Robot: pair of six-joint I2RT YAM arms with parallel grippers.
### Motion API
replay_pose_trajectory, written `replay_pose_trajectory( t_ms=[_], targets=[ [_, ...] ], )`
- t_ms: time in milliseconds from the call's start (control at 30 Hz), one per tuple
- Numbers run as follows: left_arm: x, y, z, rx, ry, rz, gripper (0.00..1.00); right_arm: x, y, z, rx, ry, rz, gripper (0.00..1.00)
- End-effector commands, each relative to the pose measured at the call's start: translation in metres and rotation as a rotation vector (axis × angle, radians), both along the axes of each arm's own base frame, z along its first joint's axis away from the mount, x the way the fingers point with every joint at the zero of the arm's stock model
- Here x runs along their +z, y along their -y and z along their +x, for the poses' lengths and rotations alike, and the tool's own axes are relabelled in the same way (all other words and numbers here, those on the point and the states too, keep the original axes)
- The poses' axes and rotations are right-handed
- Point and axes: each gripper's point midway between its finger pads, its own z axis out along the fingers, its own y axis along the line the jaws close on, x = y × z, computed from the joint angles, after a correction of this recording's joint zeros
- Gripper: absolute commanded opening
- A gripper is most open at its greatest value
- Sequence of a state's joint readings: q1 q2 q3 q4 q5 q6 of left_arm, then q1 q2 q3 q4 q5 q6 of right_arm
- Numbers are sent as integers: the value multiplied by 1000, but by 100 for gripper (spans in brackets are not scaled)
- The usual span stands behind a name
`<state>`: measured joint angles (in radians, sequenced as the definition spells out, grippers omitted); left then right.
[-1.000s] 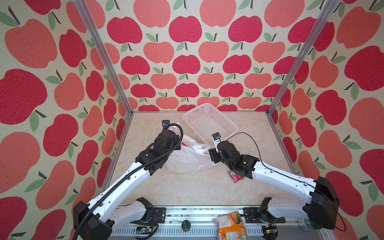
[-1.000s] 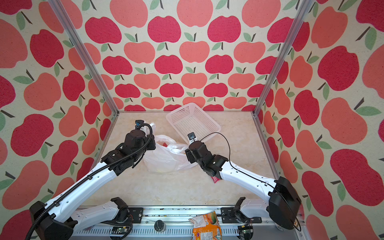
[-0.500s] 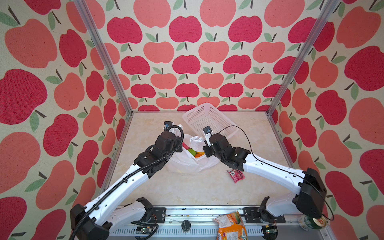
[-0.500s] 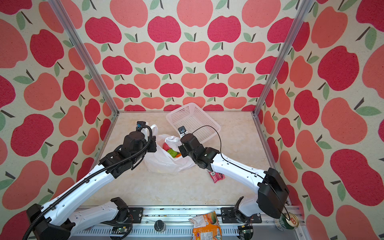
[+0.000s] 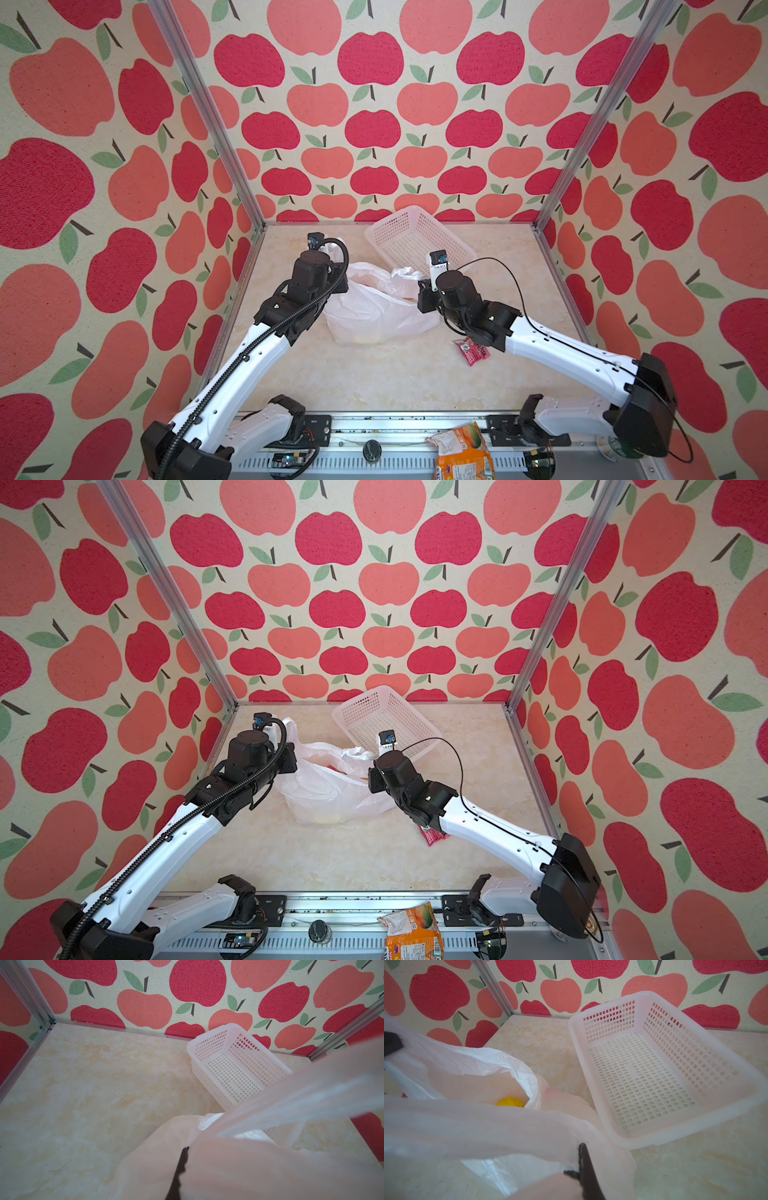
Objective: Untie the knot of the plastic bag and take out the fruit
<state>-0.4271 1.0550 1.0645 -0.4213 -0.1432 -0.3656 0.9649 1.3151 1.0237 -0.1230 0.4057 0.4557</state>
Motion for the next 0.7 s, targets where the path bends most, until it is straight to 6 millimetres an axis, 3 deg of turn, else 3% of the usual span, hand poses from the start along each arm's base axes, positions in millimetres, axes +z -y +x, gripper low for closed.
replay_pose_trajectory(
  t_ms=[0, 233, 467, 533, 667],
  targets=[
    [34, -9, 3, -18, 37, -27, 0, 45, -17, 20, -21, 63, 93, 0],
    [90, -37, 10, 21, 116, -70, 0, 103, -53, 52, 3, 139, 103, 0],
    [113, -53, 17, 42, 130, -60, 0, 144, -68, 60, 30, 226, 170, 0],
    [107, -56, 11, 53, 128, -61, 0, 141, -67, 59, 31, 232, 172, 0],
    [70, -61, -9, 82, 112, -98, 0, 106, -59, 56, 15, 223, 169, 0]
  ],
)
